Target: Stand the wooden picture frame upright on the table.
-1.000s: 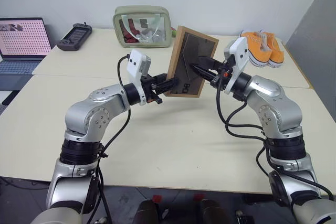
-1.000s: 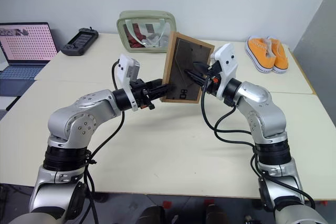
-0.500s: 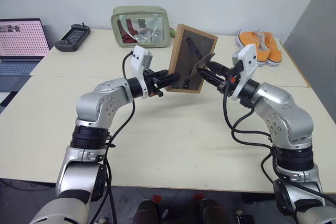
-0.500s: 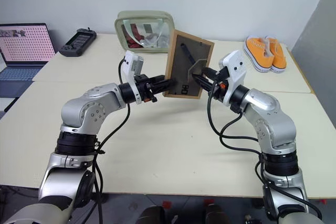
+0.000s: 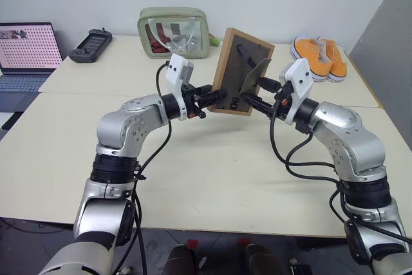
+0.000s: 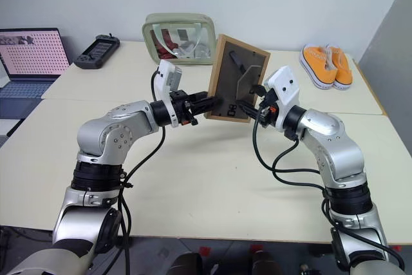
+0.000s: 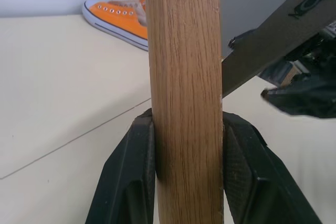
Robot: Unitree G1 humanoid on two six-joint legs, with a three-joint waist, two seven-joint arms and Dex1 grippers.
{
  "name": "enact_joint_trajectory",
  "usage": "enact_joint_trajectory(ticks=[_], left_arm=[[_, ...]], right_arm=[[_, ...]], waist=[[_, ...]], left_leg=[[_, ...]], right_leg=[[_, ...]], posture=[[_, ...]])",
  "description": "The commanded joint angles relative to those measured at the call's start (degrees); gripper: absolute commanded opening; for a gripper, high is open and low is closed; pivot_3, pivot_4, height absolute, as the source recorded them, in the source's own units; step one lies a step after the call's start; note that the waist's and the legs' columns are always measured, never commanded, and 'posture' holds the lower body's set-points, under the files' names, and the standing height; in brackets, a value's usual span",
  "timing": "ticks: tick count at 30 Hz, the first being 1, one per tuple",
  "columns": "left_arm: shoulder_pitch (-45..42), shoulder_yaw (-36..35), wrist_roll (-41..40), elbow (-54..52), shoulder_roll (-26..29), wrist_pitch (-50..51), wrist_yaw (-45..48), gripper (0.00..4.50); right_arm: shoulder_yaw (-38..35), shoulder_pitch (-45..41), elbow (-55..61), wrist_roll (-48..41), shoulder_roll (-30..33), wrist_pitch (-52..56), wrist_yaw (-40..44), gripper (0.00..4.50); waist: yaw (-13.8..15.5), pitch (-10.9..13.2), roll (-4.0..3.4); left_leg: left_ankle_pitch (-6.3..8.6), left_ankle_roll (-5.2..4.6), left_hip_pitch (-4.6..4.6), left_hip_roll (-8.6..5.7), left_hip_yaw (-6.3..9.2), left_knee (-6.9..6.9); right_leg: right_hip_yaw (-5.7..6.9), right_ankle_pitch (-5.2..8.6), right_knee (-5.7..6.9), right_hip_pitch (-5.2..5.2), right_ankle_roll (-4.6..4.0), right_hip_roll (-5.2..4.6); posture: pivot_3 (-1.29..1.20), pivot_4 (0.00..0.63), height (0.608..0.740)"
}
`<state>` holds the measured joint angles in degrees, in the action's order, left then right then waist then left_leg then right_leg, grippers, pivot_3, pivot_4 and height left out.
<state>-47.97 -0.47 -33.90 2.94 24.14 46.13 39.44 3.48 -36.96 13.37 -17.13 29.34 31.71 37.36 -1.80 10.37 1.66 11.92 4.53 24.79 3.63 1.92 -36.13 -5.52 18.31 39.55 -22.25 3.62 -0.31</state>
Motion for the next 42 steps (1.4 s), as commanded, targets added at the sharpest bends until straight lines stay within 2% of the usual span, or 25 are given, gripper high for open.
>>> enact_joint_trajectory(ticks=[1, 6, 10, 16, 20, 26, 30, 34, 42], left_arm=[[-1.6, -2.8, -1.9, -2.7, 0.2, 0.8, -0.1, 1.30], [-0.8, -4.0, -2.9, -2.2, 2.2, 5.6, 0.0, 1.30], [-0.3, -5.5, -6.7, -2.3, 4.2, 16.0, -0.3, 1.30], [-1.5, -10.1, -13.7, -2.3, 5.3, 35.5, -2.6, 1.30], [-2.3, -15.1, -19.6, -0.3, 5.7, 46.0, -4.5, 1.30], [-0.2, -14.6, -36.0, 2.6, 10.1, 46.4, -10.9, 1.30], [0.1, -13.4, -45.1, 3.5, 12.3, 46.4, -16.6, 1.30], [0.6, -13.0, -51.4, 4.8, 13.4, 46.4, -22.4, 1.30], [1.8, -11.6, -61.6, 6.0, 14.6, 45.2, -31.4, 1.30]], right_arm=[[-0.8, 4.4, 2.4, 2.8, 5.4, -5.3, 3.5, 2.86], [-4.1, 11.0, 0.3, 7.1, 14.0, -15.0, 7.2, 2.86], [-3.2, 12.6, -8.2, 16.1, 18.1, -35.2, 5.4, 2.86], [0.7, 9.5, -25.4, 31.7, 18.9, -66.5, -6.3, 2.86], [4.1, 5.8, -35.1, 48.1, 17.9, -84.2, -23.2, 2.86], [7.0, 1.3, -38.8, 65.3, 13.2, -91.6, -45.5, 2.86], [9.9, -1.4, -41.2, 72.1, 11.6, -91.1, -55.3, 2.86], [12.1, -4.0, -43.1, 75.3, 11.0, -90.1, -61.3, 2.86], [15.6, -8.9, -47.6, 77.9, 11.7, -89.3, -67.5, 2.86]], waist=[[0.1, 0.0, 0.00], [0.1, 0.0, 0.00], [-0.2, 0.0, 0.00], [-0.7, 0.0, -0.01], [-1.2, 0.0, -0.02], [-1.4, 0.0, -0.03], [-1.4, 0.0, -0.02], [-1.1, 0.0, -0.02], [-1.2, 0.0, -0.02]], left_leg=[[0.00, 0.00, 0.00, -0.01, 0.01, 0.00], [0.00, -0.01, 0.02, -0.04, 0.01, -0.04], [0.00, -0.01, -0.03, -0.03, -0.02, -0.07], [-0.01, -0.03, -0.06, -0.02, -0.01, -0.13], [-0.04, 0.02, -0.06, -0.03, 0.00, -0.27], [-0.24, 0.36, -0.11, -0.02, 0.13, -0.32], [-0.33, 0.51, -0.12, -0.04, 0.19, -0.34], [-0.33, 0.52, -0.12, -0.11, 0.22, -0.39], [-0.26, 0.39, -0.12, -0.12, 0.26, -0.47]], right_leg=[[0.00, 0.00, -0.01, 0.01, 0.00, 0.00], [-0.03, 0.00, -0.05, 0.04, 0.01, -0.01], [-0.06, 0.01, 0.01, 0.04, 0.01, 0.00], [-0.06, 0.01, 0.14, 0.03, 0.02, 0.03], [-0.08, 0.01, 0.33, 0.00, 0.02, 0.01], [-0.05, 0.01, 0.54, 0.01, 0.01, 0.01], [-0.05, 0.01, 0.58, 0.02, 0.00, 0.01], [-0.04, 0.00, 0.57, 0.07, 0.00, -0.04], [-0.03, 0.00, 0.60, 0.10, 0.00, -0.05]], posture=[[0.00, 0.150, 0.740], [0.00, 0.150, 0.740], [0.00, 0.150, 0.740], [0.00, 0.150, 0.740], [0.00, 0.150, 0.740], [0.00, 0.150, 0.740], [0.00, 0.150, 0.740], [0.00, 0.150, 0.740], [0.00, 0.150, 0.740]])
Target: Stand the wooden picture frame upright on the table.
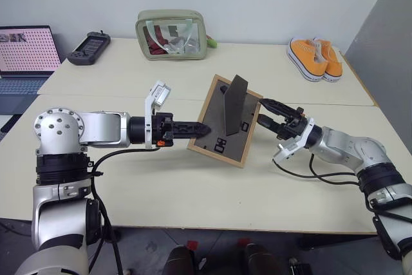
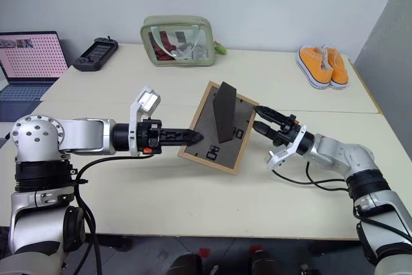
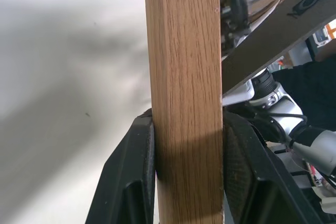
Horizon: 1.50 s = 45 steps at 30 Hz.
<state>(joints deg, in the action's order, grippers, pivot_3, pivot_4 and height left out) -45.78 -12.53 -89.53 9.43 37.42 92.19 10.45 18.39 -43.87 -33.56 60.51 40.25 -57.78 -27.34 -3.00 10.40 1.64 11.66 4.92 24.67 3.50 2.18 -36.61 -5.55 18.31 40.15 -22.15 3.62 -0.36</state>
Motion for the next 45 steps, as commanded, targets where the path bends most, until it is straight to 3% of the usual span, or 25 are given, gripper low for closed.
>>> enact_joint_trajectory(ticks=[1, 11, 19, 26, 28, 44, 45], left_arm=[[-0.2, 1.0, -7.5, -0.5, 1.7, -1.5, -3.4, 1.30], [0.6, 7.8, -19.1, -1.2, 5.8, -8.5, -10.5, 1.30], [1.0, 11.3, -23.4, -1.9, 8.8, -12.2, -12.0, 1.30], [0.9, 12.5, -23.5, -2.1, 9.2, -13.2, -11.4, 1.30], [0.9, 12.6, -23.5, -2.2, 9.3, -13.5, -11.3, 1.30], [2.1, 13.4, -23.4, -4.2, 9.3, -16.5, -12.6, 1.30], [2.1, 13.2, -23.4, -3.9, 9.0, -17.1, -12.8, 1.65]], right_arm=[[1.2, -2.3, -0.9, 0.4, 0.9, 0.2, -3.3, 2.86], [4.2, -5.3, -0.5, 1.1, 0.7, -0.7, -7.4, 2.86], [5.4, -4.7, 1.7, 1.4, 1.2, -0.8, -8.2, 2.86], [6.1, -4.4, 2.5, 1.2, 1.4, -1.0, -8.1, 1.56], [6.3, -4.4, 2.6, 1.2, 1.5, -1.0, -8.3, 1.37], [6.1, -4.2, 3.3, 0.3, 1.5, -0.4, -7.8, 1.35], [6.1, -4.2, 3.3, 0.2, 1.5, -0.3, -7.7, 1.35]], waist=[[0.0, 0.0, 0.00], [-0.1, 0.0, 0.00], [-0.1, 0.0, 0.00], [0.0, 0.0, 0.00], [0.0, 0.0, 0.00], [0.0, 0.0, 0.00], [0.0, 0.0, 0.00]], left_leg=[[0.01, -0.01, 0.00, 0.00, 0.01, 0.00], [0.03, -0.05, 0.00, -0.02, 0.03, -0.05], [0.04, -0.07, 0.00, -0.05, 0.05, -0.08], [0.04, -0.08, 0.00, -0.07, 0.07, -0.11], [0.04, -0.08, 0.00, -0.06, 0.08, -0.11], [0.05, -0.09, 0.00, -0.07, 0.08, -0.14], [0.05, -0.09, 0.00, -0.07, 0.08, -0.14]], right_leg=[[0.01, 0.00, 0.00, 0.01, 0.00, 0.00], [0.00, 0.00, 0.07, 0.01, 0.00, 0.00], [0.00, 0.00, 0.10, 0.01, 0.00, 0.00], [0.00, 0.00, 0.12, 0.01, 0.00, 0.00], [0.01, 0.00, 0.14, 0.00, 0.00, 0.00], [-0.01, 0.00, 0.16, 0.01, 0.00, 0.00], [0.00, 0.00, 0.16, 0.01, 0.00, 0.00]], posture=[[0.00, 0.150, 0.740], [0.00, 0.150, 0.740], [0.00, 0.150, 0.740], [0.00, 0.150, 0.740], [0.00, 0.150, 0.740], [0.00, 0.150, 0.740], [0.00, 0.150, 0.740]])
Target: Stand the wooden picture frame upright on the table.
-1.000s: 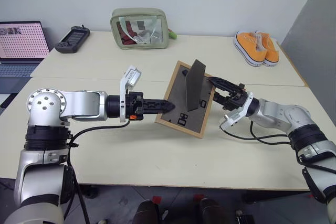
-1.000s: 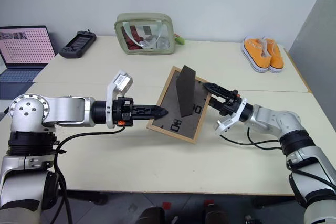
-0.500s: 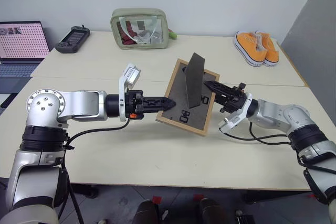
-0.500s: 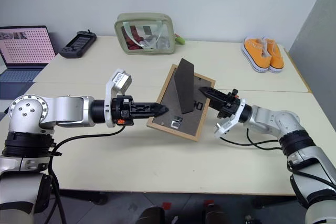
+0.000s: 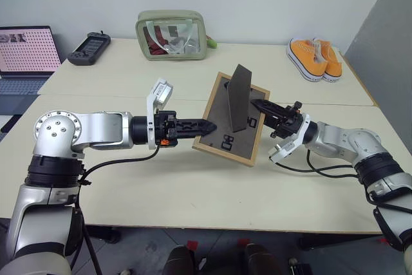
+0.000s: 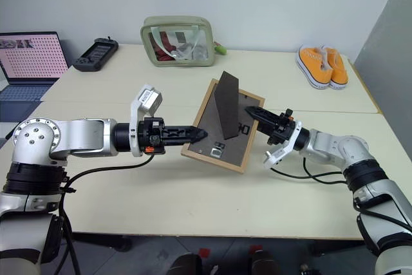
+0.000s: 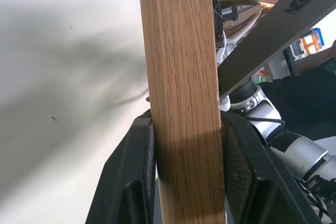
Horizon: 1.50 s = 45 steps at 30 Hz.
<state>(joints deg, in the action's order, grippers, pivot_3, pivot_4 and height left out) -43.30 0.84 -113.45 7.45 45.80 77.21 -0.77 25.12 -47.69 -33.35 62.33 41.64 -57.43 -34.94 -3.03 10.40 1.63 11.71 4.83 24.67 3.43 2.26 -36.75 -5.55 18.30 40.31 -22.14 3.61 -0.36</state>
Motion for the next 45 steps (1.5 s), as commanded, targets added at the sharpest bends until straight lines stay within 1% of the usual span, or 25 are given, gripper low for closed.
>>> enact_joint_trajectory(ticks=[1, 2, 4, 7, 9, 10, 12, 13, 15, 17, 19, 22, 26, 28, 29, 30, 31, 33, 34, 36, 38, 41, 43, 45], left_arm=[[-0.3, -0.4, 0.5, -1.7, 0.4, -2.6, -1.8, 2.00], [-0.3, -0.5, 0.5, -1.3, 0.3, -2.8, -1.9, 2.09], [-0.1, -0.4, 0.5, -1.3, 0.4, -3.1, -2.0, 2.54], [0.1, -0.4, 1.0, -2.0, 0.6, -3.2, -2.1, 3.09], [0.4, -0.9, 2.7, -2.9, 0.5, -3.3, -1.3, 3.49], [0.5, -1.8, 5.1, -4.2, 0.4, -3.7, 0.3, 3.64], [0.8, -3.6, 10.7, -6.9, 0.4, -5.4, 4.1, 3.64], [1.1, -4.5, 15.3, -9.0, 0.5, -7.6, 6.7, 3.64], [2.6, -6.2, 24.8, -13.8, 1.1, -13.7, 11.6, 3.64], [4.5, -9.4, 31.4, -18.2, 0.9, -19.8, 15.3, 3.64], [6.0, -13.5, 34.1, -21.1, 0.8, -23.6, 17.6, 3.64], [9.7, -18.5, 36.9, -26.0, 1.1, -26.6, 16.8, 3.64], [21.8, -21.3, 44.7, -37.9, 2.5, -29.2, 17.6, 3.64], [27.6, -22.4, 48.1, -41.7, 2.8, -30.6, 18.4, 3.64], [30.7, -23.4, 49.3, -43.1, 2.4, -31.2, 18.4, 3.64], [34.2, -25.0, 49.8, -44.3, 1.5, -31.6, 17.9, 3.64], [37.0, -26.3, 50.3, -45.1, 0.6, -32.1, 17.2, 3.64], [40.2, -28.0, 51.0, -46.2, -0.7, -32.8, 16.3, 3.64], [41.4, -28.5, 51.7, -46.7, -1.1, -33.1, 15.9, 3.64], [42.8, -29.5, 52.1, -47.5, -1.8, -33.7, 15.2, 3.64], [42.9, -30.4, 51.6, -47.9, -2.1, -33.8, 14.5, 3.64], [42.9, -31.2, 51.0, -48.1, -2.0, -33.8, 13.9, 3.64], [43.5, -31.7, 51.3, -48.4, -1.5, -33.8, 14.3, 3.64], [44.6, -32.4, 51.5, -48.9, -1.1, -33.7, 14.9, 3.64]], right_arm=[[-0.6, -0.3, 3.1, -1.6, 0.1, -0.6, 0.0, 1.35], [-0.6, -0.3, 3.1, -1.7, 0.1, -0.6, 0.0, 1.35], [-0.5, -0.3, 3.2, -1.8, 0.2, -0.6, 0.2, 1.35], [-0.5, -0.3, 3.2, -2.1, 0.2, -0.6, 0.5, 1.35], [-0.5, -0.5, 2.9, -2.5, 0.2, -0.7, 0.8, 1.35], [-0.6, -0.5, 2.6, -2.9, 0.1, -0.8, 1.1, 1.35], [-0.8, -0.4, 2.6, -3.5, 0.1, -1.0, 1.7, 1.35], [-0.9, -0.4, 2.5, -3.8, 0.2, -1.2, 2.0, 1.35], [-0.9, -0.6, 1.8, -4.5, 0.3, -1.6, 3.0, 1.35], [-0.9, -0.8, 0.6, -5.4, 0.4, -2.1, 3.9, 1.35], [-0.9, -1.0, -0.7, -6.4, 0.5, -2.6, 4.8, 1.35], [-1.3, -1.7, -4.2, -10.0, -0.3, -4.1, 7.3, 1.35], [-1.9, -3.7, -10.8, -21.7, -3.5, -6.3, 16.9, 1.35], [-1.8, -4.3, -13.0, -27.9, -5.0, -7.0, 23.0, 1.35], [-1.7, -4.4, -13.6, -32.3, -6.0, -7.2, 26.8, 1.35], [-1.6, -4.0, -13.3, -39.8, -7.5, -5.9, 33.3, 1.35], [-1.5, -3.1, -12.0, -47.8, -9.2, -3.1, 40.5, 1.35], [-2.2, -1.6, -8.5, -59.5, -12.0, 3.0, 51.2, 1.35], [-2.7, -0.5, -5.2, -65.6, -13.7, 8.8, 57.0, 1.35], [-4.0, 1.5, 0.7, -74.7, -16.4, 19.1, 64.9, 1.35], [-5.1, 3.5, 5.4, -80.1, -17.8, 28.0, 70.3, 1.35], [-6.6, 6.2, 10.0, -83.6, -19.1, 38.1, 74.8, 1.35], [-7.3, 8.4, 12.7, -85.6, -19.9, 43.6, 77.1, 1.35], [-7.2, 10.9, 15.5, -87.1, -20.4, 46.9, 81.0, 1.35]], waist=[[0.0, 0.0, 0.00], [0.0, 0.0, 0.00], [0.0, 0.0, 0.00], [0.0, 0.0, 0.00], [0.0, 0.0, 0.00], [0.0, 0.0, 0.00], [0.0, 0.0, 0.00], [0.0, 0.0, 0.00], [0.0, 0.0, 0.00], [0.1, 0.0, 0.00], [0.0, 0.0, 0.00], [-0.1, 0.0, 0.00], [-0.5, 0.0, -0.01], [-0.8, 0.0, -0.01], [-0.8, 0.0, -0.01], [-0.8, 0.0, -0.01], [-0.8, 0.0, -0.01], [-0.9, 0.0, -0.02], [-0.8, 0.0, -0.03], [-0.5, 0.0, -0.03], [-0.1, 0.0, -0.06], [1.0, 0.1, -0.09], [1.4, 0.1, -0.09], [1.4, 0.1, -0.09]], left_leg=[[0.00, 0.00, 0.00, 0.00, 0.00, 0.00], [0.00, 0.00, 0.00, 0.00, 0.00, 0.00], [0.00, 0.00, 0.00, 0.00, 0.00, -0.01], [0.00, 0.00, 0.00, -0.01, 0.01, -0.01], [0.00, 0.00, 0.00, 0.00, 0.01, -0.02], [0.00, 0.00, 0.00, 0.00, 0.01, -0.02], [0.00, 0.00, 0.00, 0.00, 0.01, -0.02], [0.00, 0.00, 0.00, 0.00, 0.01, -0.02], [0.00, 0.00, 0.00, 0.00, 0.00, -0.02], [-0.01, 0.02, 0.00, 0.00, -0.01, -0.01], [-0.01, 0.01, 0.00, 0.02, -0.02, 0.00], [0.00, 0.00, 0.01, 0.03, -0.05, 0.00], [0.01, -0.01, -0.03, 0.04, -0.06, 0.03], [0.02, -0.02, -0.09, 0.07, -0.07, 0.07], [0.02, -0.02, -0.10, 0.08, -0.04, 0.07], [0.02, -0.02, -0.09, 0.10, -0.04, 0.08], [0.02, -0.02, -0.11, 0.11, -0.03, 0.09], [0.02, -0.02, -0.19, 0.13, 0.01, 0.11], [0.02, -0.03, -0.29, 0.16, 0.01, 0.12], [0.03, -0.03, -0.40, 0.18, 0.16, 0.13], [0.03, -0.03, -0.46, 0.17, 0.22, 0.14], [0.03, -0.03, -0.47, 0.13, 0.25, 0.13], [0.03, -0.03, -0.47, 0.10, 0.23, 0.12], [0.03, -0.03, -0.46, 0.11, 0.22, 0.13]], right_leg=[[0.00, 0.00, 0.00, 0.00, 0.00, 0.00], [0.00, 0.00, 0.00, 0.00, 0.00, 0.00], [-0.01, 0.00, 0.00, 0.00, 0.00, 0.00], [-0.01, 0.00, 0.01, 0.00, 0.00, 0.00], [0.00, 0.00, 0.01, 0.00, 0.00, 0.00], [0.00, 0.00, 0.01, 0.00, 0.00, 0.00], [0.00, 0.00, 0.01, 0.00, 0.00, 0.00], [0.00, 0.00, 0.01, 0.00, 0.00, 0.01], [0.00, 0.00, 0.01, 0.00, 0.00, 0.01], [-0.01, 0.00, 0.01, 0.00, 0.00, 0.01], [-0.01, 0.00, -0.01, 0.00, -0.01, 0.01], [-0.03, 0.01, -0.02, 0.00, -0.02, 0.01], [-0.06, 0.01, -0.12, 0.08, -0.02, 0.00], [-0.07, 0.00, -0.20, 0.19, -0.02, 0.00], [-0.01, 0.00, -0.19, 0.20, -0.02, -0.01], [0.00, 0.00, -0.21, 0.21, -0.02, 0.00], [0.02, 0.00, -0.22, 0.25, -0.02, 0.00], [0.05, 0.00, -0.27, 0.36, -0.02, 0.02], [0.06, 0.00, -0.28, 0.50, -0.03, 0.03], [0.16, 0.01, -0.33, 0.72, -0.04, 0.05], [0.18, 0.02, -0.33, 0.79, -0.04, 0.05], [0.21, 0.02, -0.33, 0.80, -0.05, 0.04], [0.20, 0.03, -0.34, 0.80, -0.05, 0.04], [0.19, 0.03, -0.35, 0.78, -0.05, 0.06]], posture=[[0.00, 0.150, 0.740], [0.00, 0.150, 0.740], [0.00, 0.150, 0.740], [0.00, 0.150, 0.740], [0.00, 0.150, 0.740], [0.00, 0.150, 0.740], [0.00, 0.150, 0.740], [0.00, 0.150, 0.740], [0.00, 0.150, 0.740], [0.00, 0.150, 0.740], [0.00, 0.150, 0.740], [0.00, 0.150, 0.740], [0.00, 0.150, 0.740], [0.00, 0.150, 0.740], [0.00, 0.150, 0.740], [0.00, 0.150, 0.740], [0.00, 0.150, 0.740], [0.00, 0.150, 0.740], [0.00, 0.150, 0.740], [0.00, 0.150, 0.740], [0.00, 0.150, 0.740], [0.00, 0.150, 0.740], [0.00, 0.150, 0.740], [0.00, 0.150, 0.740]])
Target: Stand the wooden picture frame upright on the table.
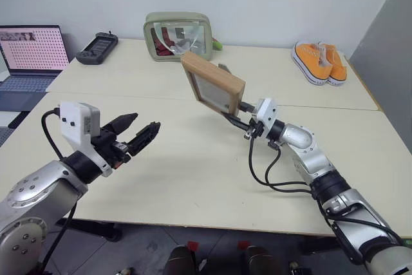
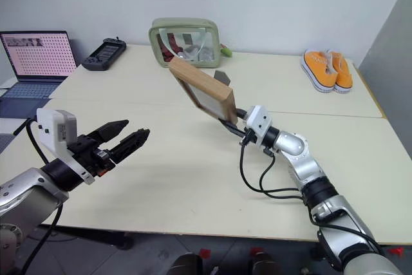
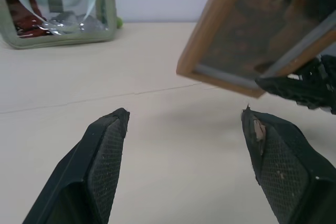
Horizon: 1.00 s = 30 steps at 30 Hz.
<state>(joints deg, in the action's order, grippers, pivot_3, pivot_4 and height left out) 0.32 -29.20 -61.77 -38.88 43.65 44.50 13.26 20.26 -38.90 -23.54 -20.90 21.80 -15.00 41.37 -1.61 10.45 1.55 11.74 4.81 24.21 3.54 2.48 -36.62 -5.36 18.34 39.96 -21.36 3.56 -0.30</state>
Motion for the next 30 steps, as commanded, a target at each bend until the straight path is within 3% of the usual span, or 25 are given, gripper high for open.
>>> enact_joint_trajectory(ticks=[1, 16, 30], left_arm=[[1.6, -2.8, -0.2, -2.6, 1.2, -0.9, 1.2, 3.64], [7.9, -8.6, -2.1, -1.8, 5.9, 0.6, 7.1, 3.64], [7.9, -10.3, -4.4, -2.1, 7.2, 1.5, 6.4, 3.64]], right_arm=[[-2.3, 3.1, 6.6, -4.1, -0.7, 5.4, 6.6, 1.35], [-6.6, 6.2, 4.4, -7.5, -9.6, 23.8, 14.7, 1.35], [-8.4, 5.5, -2.7, -2.8, -11.9, 24.4, 15.5, 1.35]], waist=[[-0.1, 0.0, -0.01], [-0.4, 0.0, -0.04], [-0.5, 0.0, -0.05]], left_leg=[[0.00, 0.00, 0.00, 0.01, -0.02, 0.01], [0.00, 0.01, -0.30, 0.14, -0.17, 0.55], [0.01, 0.02, -0.30, 0.15, -0.21, 0.58]], right_leg=[[-0.02, 0.01, 0.00, -0.01, -0.01, 0.01], [-0.14, 0.14, -0.03, -0.10, -0.21, 0.18], [-0.15, 0.16, -0.04, -0.13, -0.23, 0.18]], posture=[[0.00, 0.150, 0.740], [0.00, 0.150, 0.740], [0.00, 0.150, 0.740]])
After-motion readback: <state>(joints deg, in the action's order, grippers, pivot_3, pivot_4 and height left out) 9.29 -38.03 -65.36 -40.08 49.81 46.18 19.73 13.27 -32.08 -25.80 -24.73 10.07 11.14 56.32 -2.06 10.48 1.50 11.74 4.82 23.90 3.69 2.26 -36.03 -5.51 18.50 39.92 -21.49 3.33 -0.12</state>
